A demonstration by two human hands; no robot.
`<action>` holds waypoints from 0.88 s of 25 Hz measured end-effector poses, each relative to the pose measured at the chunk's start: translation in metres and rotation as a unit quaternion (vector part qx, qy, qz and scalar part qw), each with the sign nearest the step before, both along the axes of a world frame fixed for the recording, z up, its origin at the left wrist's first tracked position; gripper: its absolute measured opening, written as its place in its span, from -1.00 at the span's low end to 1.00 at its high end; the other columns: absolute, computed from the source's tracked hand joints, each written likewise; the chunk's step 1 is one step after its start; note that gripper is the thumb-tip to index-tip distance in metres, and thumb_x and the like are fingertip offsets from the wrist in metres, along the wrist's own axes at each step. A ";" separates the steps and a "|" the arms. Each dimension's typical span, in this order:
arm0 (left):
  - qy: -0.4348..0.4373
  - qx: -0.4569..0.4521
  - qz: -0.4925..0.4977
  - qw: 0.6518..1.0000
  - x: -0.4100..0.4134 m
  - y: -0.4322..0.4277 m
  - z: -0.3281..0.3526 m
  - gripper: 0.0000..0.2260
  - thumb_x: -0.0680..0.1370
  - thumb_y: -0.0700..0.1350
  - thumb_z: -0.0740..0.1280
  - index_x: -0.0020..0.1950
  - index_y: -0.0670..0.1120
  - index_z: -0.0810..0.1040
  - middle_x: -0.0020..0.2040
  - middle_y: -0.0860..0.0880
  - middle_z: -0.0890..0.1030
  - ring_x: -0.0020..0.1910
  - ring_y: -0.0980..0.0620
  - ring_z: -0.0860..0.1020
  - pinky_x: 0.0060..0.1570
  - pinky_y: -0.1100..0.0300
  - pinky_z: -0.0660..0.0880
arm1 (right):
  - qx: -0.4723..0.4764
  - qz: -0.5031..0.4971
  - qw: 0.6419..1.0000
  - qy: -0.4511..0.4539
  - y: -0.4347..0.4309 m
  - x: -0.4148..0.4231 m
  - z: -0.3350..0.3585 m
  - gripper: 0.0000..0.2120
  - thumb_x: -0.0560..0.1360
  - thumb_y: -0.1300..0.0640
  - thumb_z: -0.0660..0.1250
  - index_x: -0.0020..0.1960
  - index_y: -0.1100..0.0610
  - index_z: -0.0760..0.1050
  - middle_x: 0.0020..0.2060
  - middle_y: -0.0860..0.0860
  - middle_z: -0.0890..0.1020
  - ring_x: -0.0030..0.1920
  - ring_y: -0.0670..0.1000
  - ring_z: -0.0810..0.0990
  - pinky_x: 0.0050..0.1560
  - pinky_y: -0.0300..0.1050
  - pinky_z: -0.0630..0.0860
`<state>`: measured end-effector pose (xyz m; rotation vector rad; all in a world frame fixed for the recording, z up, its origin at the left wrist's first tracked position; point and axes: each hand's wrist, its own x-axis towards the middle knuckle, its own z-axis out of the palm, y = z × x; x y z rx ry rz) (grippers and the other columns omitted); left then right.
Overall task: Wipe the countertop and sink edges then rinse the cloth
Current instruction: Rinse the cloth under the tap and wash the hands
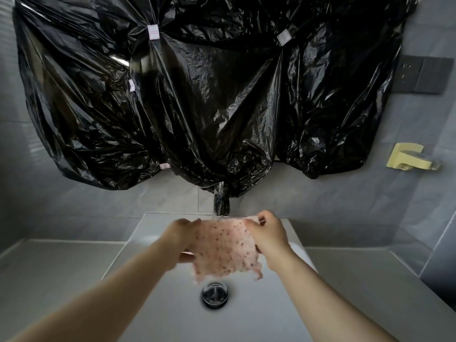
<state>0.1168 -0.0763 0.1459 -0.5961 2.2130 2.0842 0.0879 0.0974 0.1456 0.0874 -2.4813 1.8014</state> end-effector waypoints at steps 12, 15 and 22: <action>-0.005 0.248 -0.122 0.961 -0.024 0.048 -0.040 -0.79 0.61 -0.19 0.10 0.13 -0.21 0.47 -0.13 -0.18 0.59 -0.16 -0.10 0.58 -0.13 0.05 0.59 | -0.224 0.181 0.908 -0.304 0.034 -0.015 -0.072 -0.61 0.57 -0.12 0.15 0.17 0.10 0.57 0.09 0.10 0.65 0.03 0.09 0.62 -0.01 -0.02 0.50; -0.056 0.097 -0.080 0.991 -0.045 0.059 -0.064 -0.85 0.59 -0.17 0.17 0.08 -0.13 0.50 -0.10 -0.13 0.54 -0.08 -0.08 0.52 -0.10 0.05 0.54 | -0.289 0.124 0.900 -0.301 0.053 -0.022 -0.094 -0.68 0.53 0.10 0.16 0.11 0.25 0.57 -0.01 0.19 0.67 -0.04 0.14 0.65 -0.14 -0.06 0.53; 0.019 0.052 0.012 0.998 -0.139 0.095 -0.067 -0.72 0.53 -0.15 0.29 0.24 -0.12 0.44 0.09 -0.13 0.54 0.00 -0.08 0.55 -0.13 0.10 0.58 | -0.158 -0.132 0.971 -0.124 0.065 -0.121 -0.081 -0.70 0.47 0.21 0.33 0.19 0.10 0.41 0.07 0.14 0.55 -0.13 0.06 0.54 -0.23 -0.18 0.45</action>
